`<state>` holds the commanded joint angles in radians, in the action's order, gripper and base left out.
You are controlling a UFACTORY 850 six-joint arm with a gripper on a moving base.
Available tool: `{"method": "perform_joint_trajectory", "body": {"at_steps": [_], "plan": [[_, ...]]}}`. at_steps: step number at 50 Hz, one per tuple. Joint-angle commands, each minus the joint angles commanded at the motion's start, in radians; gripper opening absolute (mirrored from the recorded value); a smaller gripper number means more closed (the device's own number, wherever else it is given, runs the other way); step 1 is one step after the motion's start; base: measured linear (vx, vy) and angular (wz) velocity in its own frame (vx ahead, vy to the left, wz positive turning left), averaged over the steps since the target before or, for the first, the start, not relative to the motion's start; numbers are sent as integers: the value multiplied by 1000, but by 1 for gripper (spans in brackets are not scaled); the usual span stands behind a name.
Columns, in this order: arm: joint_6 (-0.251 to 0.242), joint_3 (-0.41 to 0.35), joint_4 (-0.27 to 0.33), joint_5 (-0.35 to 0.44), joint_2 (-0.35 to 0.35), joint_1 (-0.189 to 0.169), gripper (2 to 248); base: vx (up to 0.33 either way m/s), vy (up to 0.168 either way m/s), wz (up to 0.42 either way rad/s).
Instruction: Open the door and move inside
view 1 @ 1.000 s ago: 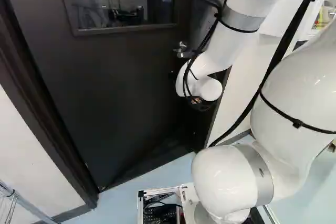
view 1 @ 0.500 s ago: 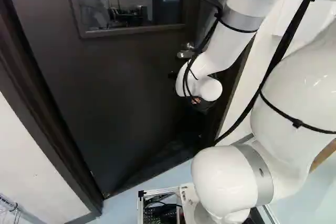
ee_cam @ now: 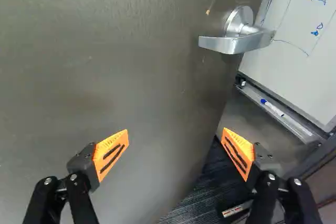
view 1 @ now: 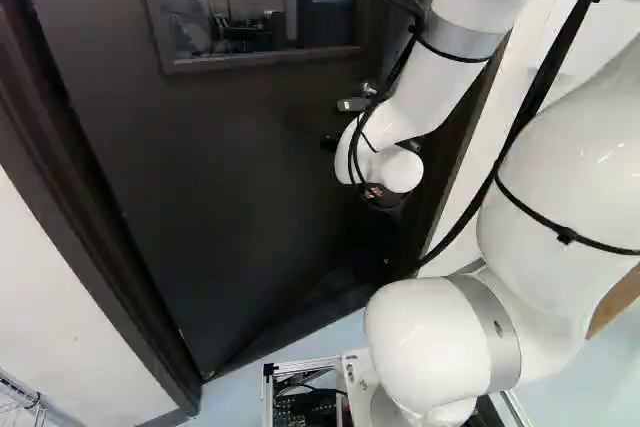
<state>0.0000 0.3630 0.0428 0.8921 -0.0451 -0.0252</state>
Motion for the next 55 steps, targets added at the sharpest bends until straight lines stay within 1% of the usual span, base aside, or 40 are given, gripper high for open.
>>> {"method": "perform_joint_trajectory", "body": {"at_steps": [12, 24, 41, 55], "plan": [[0, 1, 0, 0, 1, 1, 247, 0, 0, 0], [0, 11, -12, 0, 11, 13, 247, 0, 0, 0], [0, 28, -57, 0, 28, 44, 247, 0, 0, 0], [0, 36, -105, -2, 36, 79, 247, 0, 0, 0]]}}
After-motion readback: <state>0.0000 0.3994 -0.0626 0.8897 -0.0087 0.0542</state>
